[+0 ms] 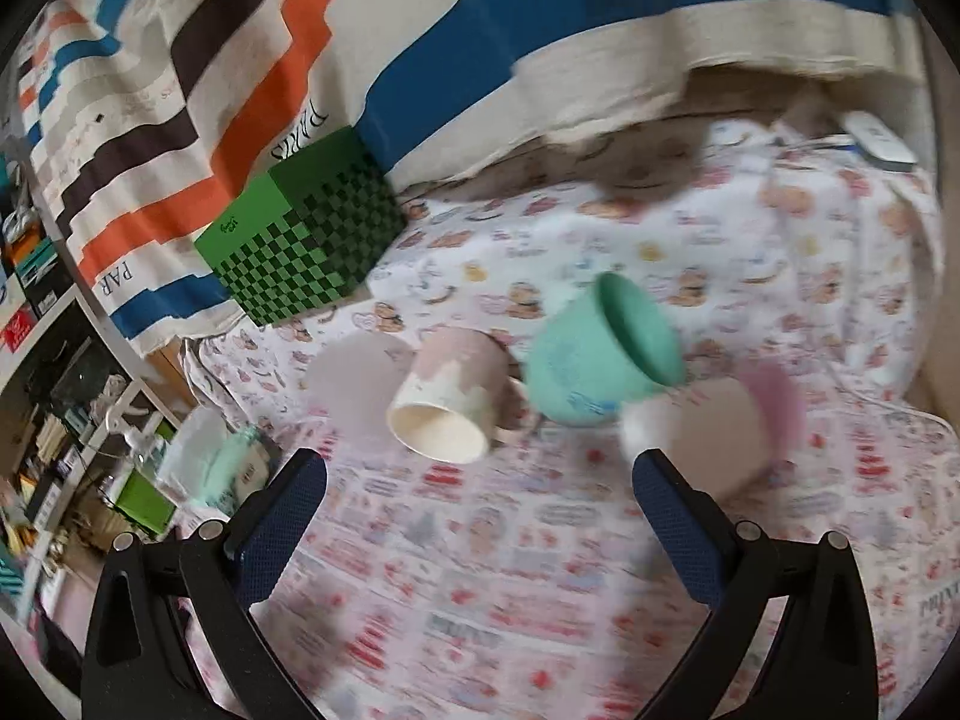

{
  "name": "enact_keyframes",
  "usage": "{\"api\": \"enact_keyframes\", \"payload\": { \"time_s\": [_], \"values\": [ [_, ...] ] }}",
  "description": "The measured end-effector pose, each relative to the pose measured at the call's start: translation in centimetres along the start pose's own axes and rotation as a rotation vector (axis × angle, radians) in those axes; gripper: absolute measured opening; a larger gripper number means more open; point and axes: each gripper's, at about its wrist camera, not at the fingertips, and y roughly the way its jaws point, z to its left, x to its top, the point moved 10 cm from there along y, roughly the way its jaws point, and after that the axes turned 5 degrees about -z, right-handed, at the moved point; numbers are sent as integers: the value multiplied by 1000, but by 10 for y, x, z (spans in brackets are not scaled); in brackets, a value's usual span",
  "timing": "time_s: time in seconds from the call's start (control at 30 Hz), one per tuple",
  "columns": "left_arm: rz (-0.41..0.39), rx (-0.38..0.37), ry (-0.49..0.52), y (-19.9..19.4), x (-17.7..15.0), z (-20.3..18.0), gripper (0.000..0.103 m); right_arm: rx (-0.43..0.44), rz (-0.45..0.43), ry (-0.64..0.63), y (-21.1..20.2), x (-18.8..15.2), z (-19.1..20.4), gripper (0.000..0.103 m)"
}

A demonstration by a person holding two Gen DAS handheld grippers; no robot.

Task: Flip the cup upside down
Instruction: 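Move the right tool to the pink-and-cream mug and close on its body, then lift the pink-and-cream mug with the right tool and rotate it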

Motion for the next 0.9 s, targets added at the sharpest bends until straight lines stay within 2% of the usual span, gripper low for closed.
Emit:
{"api": "enact_keyframes", "payload": {
  "time_s": [0.17, 0.23, 0.37, 0.5, 0.57, 0.7, 0.77, 0.83, 0.9],
  "values": [
    [3, 4, -5, 1, 0, 2, 103, 67, 127, 55, 58, 7, 32, 103],
    [2, 3, -6, 1, 1, 2, 103, 50, 146, 67, 84, 7, 35, 103],
    [29, -15, -5, 6, -2, 0, 103, 31, 251, 96, 141, -5, 37, 99],
    [28, -7, -9, 6, -1, 1, 103, -38, 275, 96, 176, -8, 30, 98],
    [18, -6, 1, 4, 0, -1, 103, -48, 310, 112, 195, -10, 28, 93],
    [11, -10, 11, 4, 1, -3, 103, -108, 362, 138, 215, -20, 22, 89],
    [13, -10, 9, 4, 1, -3, 103, -95, 438, 102, 226, -36, 30, 88],
    [13, -10, 6, 3, 1, -3, 103, -57, 471, 174, 232, -45, 31, 88],
    [11, -9, 4, 3, 1, -2, 103, -91, 474, 224, 227, -47, 25, 87]
  ]
}}
